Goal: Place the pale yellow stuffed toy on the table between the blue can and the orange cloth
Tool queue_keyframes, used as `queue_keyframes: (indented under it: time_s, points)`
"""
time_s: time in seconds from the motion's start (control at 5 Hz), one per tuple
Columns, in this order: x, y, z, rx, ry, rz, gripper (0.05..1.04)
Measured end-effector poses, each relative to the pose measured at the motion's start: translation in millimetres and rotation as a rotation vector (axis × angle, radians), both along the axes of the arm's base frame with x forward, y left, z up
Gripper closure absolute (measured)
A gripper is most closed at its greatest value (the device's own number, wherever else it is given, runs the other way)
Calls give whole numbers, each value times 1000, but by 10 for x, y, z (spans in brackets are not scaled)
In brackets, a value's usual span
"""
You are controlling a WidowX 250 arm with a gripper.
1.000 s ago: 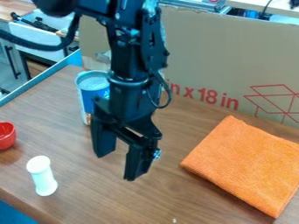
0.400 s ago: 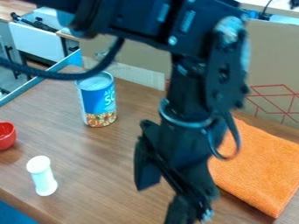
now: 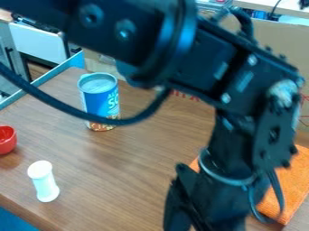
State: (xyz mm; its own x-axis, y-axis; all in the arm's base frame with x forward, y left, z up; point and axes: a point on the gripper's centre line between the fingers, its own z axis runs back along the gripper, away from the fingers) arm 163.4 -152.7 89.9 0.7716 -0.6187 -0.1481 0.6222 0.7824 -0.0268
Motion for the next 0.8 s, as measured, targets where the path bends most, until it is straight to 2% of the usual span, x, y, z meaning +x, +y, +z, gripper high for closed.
queue_keyframes:
  time_s: [0.2,0.4,0.6,0.8]
  points:
    - [61,-101,-179,-27,4,-21,81]
    - [93,-128,-352,-5,27,-21,81]
    - [172,-155,-442,-4,-12,23,81]
    - [221,-208,-576,-11,-8,17,81]
